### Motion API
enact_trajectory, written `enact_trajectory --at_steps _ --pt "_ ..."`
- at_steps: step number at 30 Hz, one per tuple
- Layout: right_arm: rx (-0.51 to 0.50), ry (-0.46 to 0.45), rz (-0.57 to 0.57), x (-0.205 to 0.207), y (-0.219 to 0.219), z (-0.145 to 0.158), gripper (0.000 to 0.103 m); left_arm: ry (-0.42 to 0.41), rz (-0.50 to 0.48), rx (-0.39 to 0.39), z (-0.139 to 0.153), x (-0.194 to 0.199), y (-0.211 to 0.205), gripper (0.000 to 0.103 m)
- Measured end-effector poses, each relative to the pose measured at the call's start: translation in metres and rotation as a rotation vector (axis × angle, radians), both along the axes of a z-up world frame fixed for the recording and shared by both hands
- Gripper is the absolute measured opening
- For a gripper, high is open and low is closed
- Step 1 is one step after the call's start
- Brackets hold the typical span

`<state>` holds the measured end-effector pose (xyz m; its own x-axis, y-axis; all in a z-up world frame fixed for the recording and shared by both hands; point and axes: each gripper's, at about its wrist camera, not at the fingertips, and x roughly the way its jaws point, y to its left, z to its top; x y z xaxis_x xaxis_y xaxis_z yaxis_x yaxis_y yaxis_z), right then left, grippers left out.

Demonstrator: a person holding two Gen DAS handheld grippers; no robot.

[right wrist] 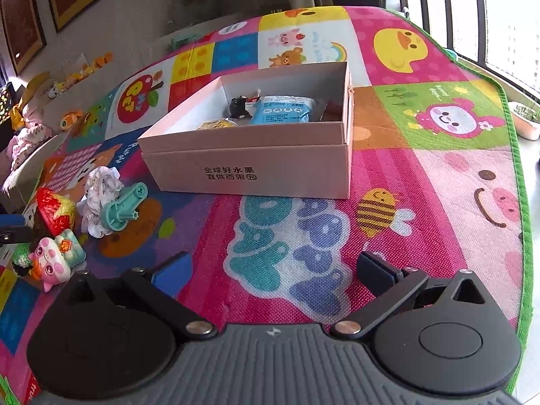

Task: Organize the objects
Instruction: 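Hold the crocheted doll with the left tool while the right tool grasps the pink pig figure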

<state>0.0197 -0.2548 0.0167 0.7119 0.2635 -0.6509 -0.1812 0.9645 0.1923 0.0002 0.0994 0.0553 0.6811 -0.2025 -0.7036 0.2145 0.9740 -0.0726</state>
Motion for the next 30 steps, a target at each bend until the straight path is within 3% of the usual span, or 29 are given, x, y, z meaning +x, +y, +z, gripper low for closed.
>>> enact_trajectory --at_steps 5,10,16,18,20,22,30 --pt "-0.036 -0.019 0.097 -0.008 0.021 0.005 0.103 0.031 -0.002 -0.077 -0.016 0.013 -0.002 0.072" --pt "-0.056 -0.048 0.339 -0.029 0.083 0.018 0.103 0.025 0.019 -0.111 -0.018 0.005 0.006 0.051" --pt "-0.119 -0.097 0.528 -0.032 0.163 0.025 0.097 0.016 0.067 -0.119 -0.019 -0.02 0.021 0.051" --pt "-0.146 -0.096 0.541 -0.024 0.182 0.021 0.095 0.015 0.07 -0.131 -0.021 -0.021 0.023 0.051" --pt "-0.161 -0.063 0.536 -0.013 0.192 0.016 0.085 0.027 0.082 -0.144 -0.024 -0.019 0.024 0.053" --pt "-0.159 -0.029 0.516 -0.006 0.193 0.014 0.068 0.04 0.095 -0.164 -0.029 -0.016 0.023 0.057" --pt "-0.128 -0.1 0.424 -0.033 0.134 0.036 0.066 0.01 0.097 -0.135 -0.023 -0.023 0.007 0.049"
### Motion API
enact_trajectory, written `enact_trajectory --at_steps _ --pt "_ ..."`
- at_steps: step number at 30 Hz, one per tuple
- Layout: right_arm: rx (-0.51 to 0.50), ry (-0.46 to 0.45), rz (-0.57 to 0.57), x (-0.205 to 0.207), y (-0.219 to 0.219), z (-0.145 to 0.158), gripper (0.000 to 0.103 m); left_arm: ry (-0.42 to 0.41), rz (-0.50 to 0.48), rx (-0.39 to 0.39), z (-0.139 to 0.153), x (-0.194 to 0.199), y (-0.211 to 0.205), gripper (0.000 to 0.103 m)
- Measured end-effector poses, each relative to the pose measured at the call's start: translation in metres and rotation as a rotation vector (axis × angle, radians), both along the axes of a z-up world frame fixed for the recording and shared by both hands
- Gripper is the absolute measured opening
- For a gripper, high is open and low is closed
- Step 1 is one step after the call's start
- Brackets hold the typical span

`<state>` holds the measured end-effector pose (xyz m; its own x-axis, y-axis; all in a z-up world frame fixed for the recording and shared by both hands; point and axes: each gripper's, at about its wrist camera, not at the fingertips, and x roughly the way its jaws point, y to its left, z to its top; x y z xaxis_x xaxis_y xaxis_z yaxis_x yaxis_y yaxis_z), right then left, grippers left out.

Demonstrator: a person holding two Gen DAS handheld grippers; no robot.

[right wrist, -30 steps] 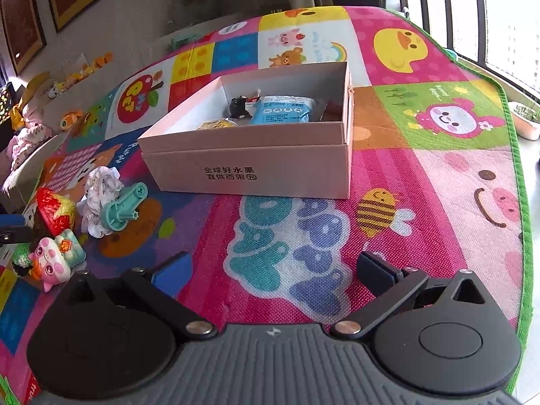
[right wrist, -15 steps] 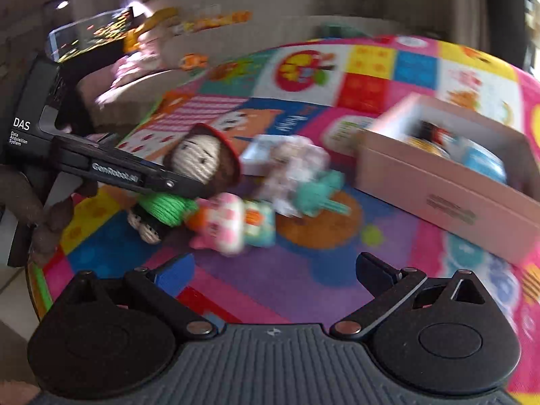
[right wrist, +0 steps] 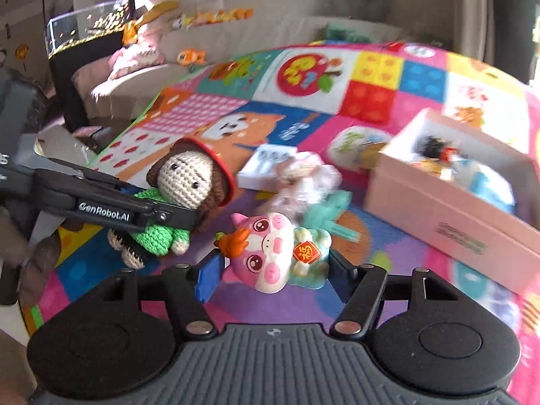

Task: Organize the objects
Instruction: 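Hold the crocheted doll with the left tool while the right tool grasps the pink pig figure, then lower the crocheted doll and pink pig into the pink box and open both tools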

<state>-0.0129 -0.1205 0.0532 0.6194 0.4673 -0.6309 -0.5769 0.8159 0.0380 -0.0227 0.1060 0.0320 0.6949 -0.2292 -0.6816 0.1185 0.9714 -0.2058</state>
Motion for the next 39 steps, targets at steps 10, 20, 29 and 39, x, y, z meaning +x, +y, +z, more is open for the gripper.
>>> enact_trajectory --at_steps 10,20,29,39 --pt "0.074 -0.121 -0.248 -0.026 -0.108 0.019 0.066 -0.158 -0.134 -0.102 0.074 0.04 -0.075 0.048" --pt "0.156 -0.095 -0.328 -0.02 -0.152 0.009 0.066 -0.176 -0.166 -0.076 0.044 0.17 -0.186 0.049" --pt "0.152 -0.089 -0.392 -0.006 -0.176 -0.002 0.066 -0.086 -0.1 -0.029 0.029 0.165 -0.182 0.055" --pt "0.119 -0.124 -0.41 0.005 -0.172 0.011 0.066 -0.311 -0.121 -0.081 0.069 0.107 -0.147 0.052"
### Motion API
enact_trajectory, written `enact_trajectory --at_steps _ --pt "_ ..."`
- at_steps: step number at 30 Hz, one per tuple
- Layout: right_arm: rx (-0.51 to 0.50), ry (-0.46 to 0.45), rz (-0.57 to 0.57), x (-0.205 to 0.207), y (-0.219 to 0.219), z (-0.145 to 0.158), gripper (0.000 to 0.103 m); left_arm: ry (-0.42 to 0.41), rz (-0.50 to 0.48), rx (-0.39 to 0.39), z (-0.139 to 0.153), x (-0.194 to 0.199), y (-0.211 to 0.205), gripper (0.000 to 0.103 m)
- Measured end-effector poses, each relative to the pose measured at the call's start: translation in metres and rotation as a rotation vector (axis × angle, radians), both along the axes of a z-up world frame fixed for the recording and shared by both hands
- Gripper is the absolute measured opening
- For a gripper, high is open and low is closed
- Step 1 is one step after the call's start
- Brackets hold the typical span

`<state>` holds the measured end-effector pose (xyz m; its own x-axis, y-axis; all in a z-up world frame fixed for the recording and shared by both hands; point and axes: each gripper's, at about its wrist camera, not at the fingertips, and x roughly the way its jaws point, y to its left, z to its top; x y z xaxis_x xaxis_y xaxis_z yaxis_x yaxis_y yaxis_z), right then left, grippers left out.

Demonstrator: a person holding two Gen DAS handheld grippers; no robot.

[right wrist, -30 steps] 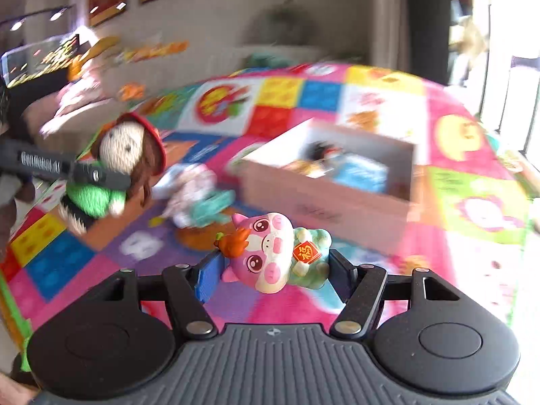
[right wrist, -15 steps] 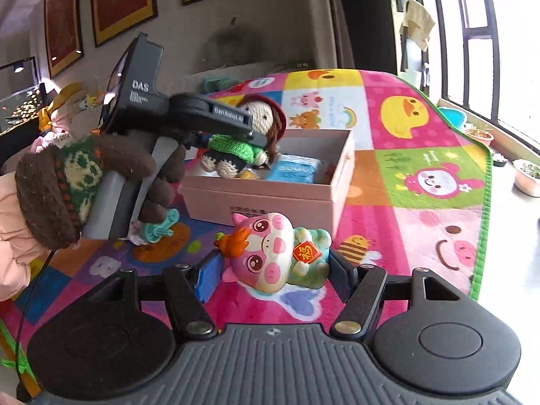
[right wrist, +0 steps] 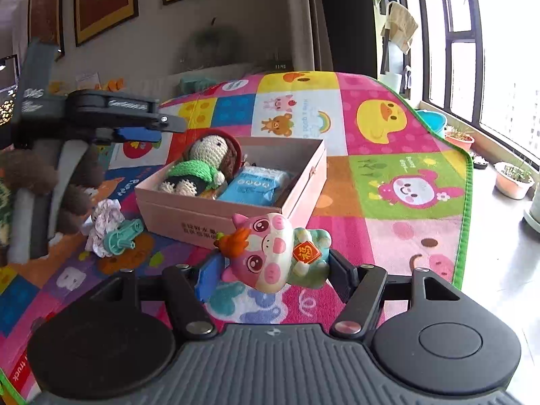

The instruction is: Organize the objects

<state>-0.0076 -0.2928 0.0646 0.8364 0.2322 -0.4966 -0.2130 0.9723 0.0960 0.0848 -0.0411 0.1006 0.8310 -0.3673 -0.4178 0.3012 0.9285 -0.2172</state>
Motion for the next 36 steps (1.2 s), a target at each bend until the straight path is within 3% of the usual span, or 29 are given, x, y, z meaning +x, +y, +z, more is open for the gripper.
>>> enact_trajectory --at_steps 5,10,15,19,24,29,32,36 --pt "0.071 0.013 0.02 0.028 -0.003 0.038 0.066 0.02 -0.038 -0.031 -0.014 -0.048 0.033 0.052" --pt "0.168 0.124 -0.012 0.115 0.001 0.067 0.066 0.085 -0.049 -0.031 -0.043 -0.086 0.069 0.052" --pt "0.158 0.205 -0.072 0.201 0.026 0.062 0.067 0.134 0.001 -0.08 -0.064 -0.103 0.105 0.052" --pt "0.093 0.232 -0.153 0.231 0.04 0.048 0.076 0.133 0.058 -0.101 -0.068 -0.106 0.128 0.052" --pt "0.074 0.213 -0.14 0.208 0.042 0.052 0.077 0.135 0.072 -0.118 -0.072 -0.103 0.136 0.052" --pt "0.009 0.128 -0.058 0.138 0.045 0.055 0.085 0.117 0.048 -0.092 -0.066 -0.099 0.125 0.052" --pt "-0.021 0.115 -0.001 0.091 0.048 0.038 0.086 0.107 0.049 -0.06 -0.059 -0.091 0.114 0.052" --pt "-0.039 0.126 0.024 0.042 0.054 -0.001 0.087 0.059 0.114 -0.089 -0.038 -0.064 0.107 0.052"
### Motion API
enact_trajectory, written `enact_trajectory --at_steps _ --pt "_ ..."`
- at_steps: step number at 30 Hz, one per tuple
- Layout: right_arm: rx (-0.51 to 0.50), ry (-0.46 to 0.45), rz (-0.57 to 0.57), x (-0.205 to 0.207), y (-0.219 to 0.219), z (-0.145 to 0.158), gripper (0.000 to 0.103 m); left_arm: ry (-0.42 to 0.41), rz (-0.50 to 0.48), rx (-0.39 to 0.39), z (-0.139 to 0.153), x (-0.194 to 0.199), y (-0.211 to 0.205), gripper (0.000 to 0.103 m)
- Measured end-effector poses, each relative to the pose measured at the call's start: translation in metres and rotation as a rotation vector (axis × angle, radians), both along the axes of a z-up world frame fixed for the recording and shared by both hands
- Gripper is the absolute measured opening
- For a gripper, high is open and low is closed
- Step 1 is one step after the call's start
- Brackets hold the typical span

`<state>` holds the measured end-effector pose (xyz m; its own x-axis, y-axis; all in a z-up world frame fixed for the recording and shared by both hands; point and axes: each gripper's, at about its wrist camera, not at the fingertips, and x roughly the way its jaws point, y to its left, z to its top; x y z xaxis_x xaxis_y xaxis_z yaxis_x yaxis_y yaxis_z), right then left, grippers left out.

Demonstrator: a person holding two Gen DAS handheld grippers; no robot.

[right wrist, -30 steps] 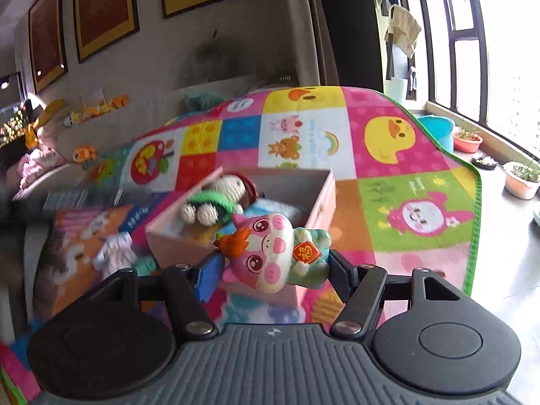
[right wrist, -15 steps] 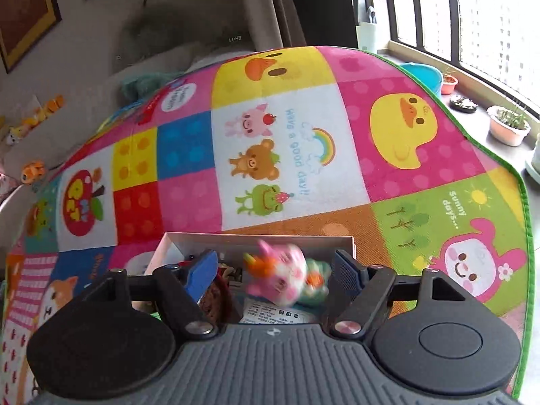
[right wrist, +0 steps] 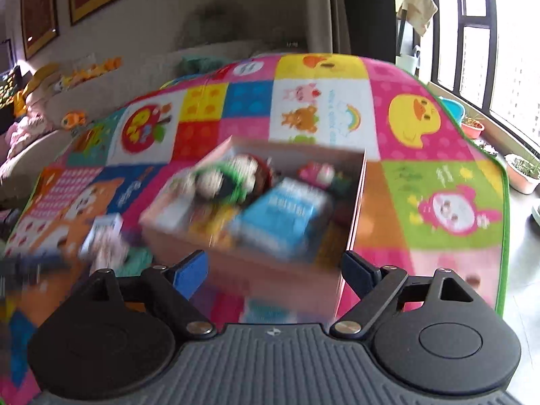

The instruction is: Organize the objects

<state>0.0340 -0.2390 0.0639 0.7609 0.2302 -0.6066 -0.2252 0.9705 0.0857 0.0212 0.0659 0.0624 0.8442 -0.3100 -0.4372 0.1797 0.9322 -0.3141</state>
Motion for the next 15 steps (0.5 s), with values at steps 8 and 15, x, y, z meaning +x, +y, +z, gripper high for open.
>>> enact_trajectory --at_steps 8,15 --pt "0.1 0.015 -0.05 -0.035 -0.005 -0.04 0.087 0.206 -0.074 -0.097 0.013 0.149 -0.025 0.052" --pt "0.123 -0.047 -0.061 -0.041 -0.008 -0.038 0.087 0.37 0.034 -0.014 -0.027 0.24 -0.045 0.038"
